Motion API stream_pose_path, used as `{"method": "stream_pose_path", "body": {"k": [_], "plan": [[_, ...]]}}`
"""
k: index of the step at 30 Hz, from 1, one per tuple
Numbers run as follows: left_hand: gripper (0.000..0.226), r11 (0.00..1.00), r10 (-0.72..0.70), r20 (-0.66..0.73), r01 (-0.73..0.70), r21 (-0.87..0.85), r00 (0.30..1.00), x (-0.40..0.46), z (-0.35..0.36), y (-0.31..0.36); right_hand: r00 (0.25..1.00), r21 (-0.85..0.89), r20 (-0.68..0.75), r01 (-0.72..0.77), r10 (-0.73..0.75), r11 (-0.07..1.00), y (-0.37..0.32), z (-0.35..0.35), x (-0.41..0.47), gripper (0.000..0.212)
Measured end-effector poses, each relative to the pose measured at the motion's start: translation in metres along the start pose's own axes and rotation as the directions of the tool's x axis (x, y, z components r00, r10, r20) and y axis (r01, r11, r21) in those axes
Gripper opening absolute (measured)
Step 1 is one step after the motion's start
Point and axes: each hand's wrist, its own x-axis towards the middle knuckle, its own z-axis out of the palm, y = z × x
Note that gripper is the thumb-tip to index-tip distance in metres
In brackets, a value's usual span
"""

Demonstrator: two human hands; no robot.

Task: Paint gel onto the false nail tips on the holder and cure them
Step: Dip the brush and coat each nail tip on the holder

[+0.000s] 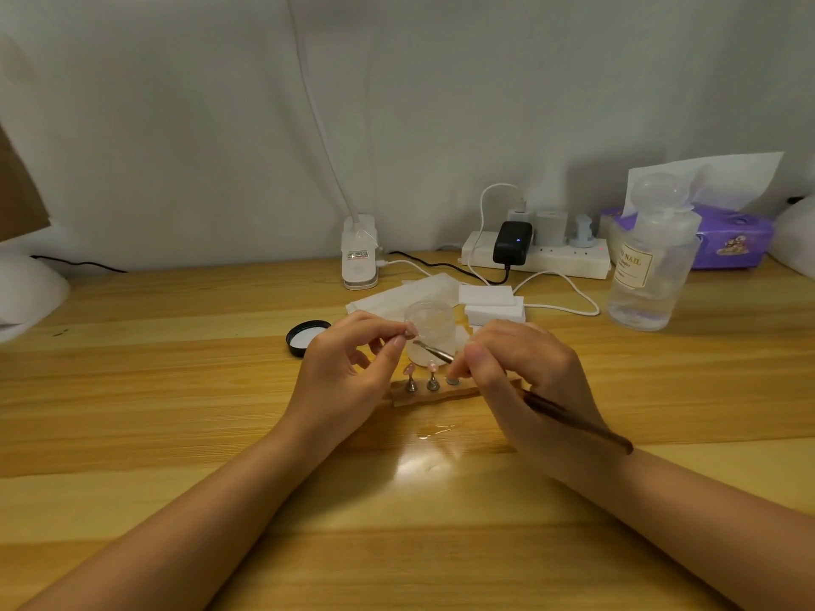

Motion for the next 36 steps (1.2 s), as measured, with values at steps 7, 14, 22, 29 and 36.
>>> {"method": "stream_pose_path", "body": {"k": [7, 14, 22, 29, 36], "plan": [[0.025, 0.999, 0.033, -0.014, -0.033, 0.016, 0.999, 0.001, 0.001, -0.004, 1.0, 0.034, 0.023, 0.001, -0.002, 0.999, 0.001, 0.001, 0.002, 0.032], [0.032, 0.996, 0.083, -0.021, -0.082, 0.023, 0.996, 0.001, 0.0, -0.003, 0.999, 0.057, -0.027, -0.022, 0.024, 0.998, 0.0, 0.0, 0.002, 0.037], [0.02, 0.998, 0.053, -0.073, -0.056, -0.038, 0.996, 0.001, 0.001, -0.002, 0.999, 0.079, -0.013, -0.04, 0.041, 0.996, -0.001, -0.001, 0.001, 0.049], [0.021, 0.996, 0.082, -0.036, -0.083, -0.037, 0.996, 0.0, 0.0, 0.001, 0.968, 0.247, -0.055, -0.224, 0.244, 0.943, -0.004, -0.007, 0.004, 0.04], [0.025, 0.965, 0.26, 0.083, -0.257, -0.055, 0.962, 0.0, 0.002, 0.013, 0.981, 0.046, 0.067, -0.186, 0.183, 0.981, -0.008, -0.004, 0.007, 0.036]]}}
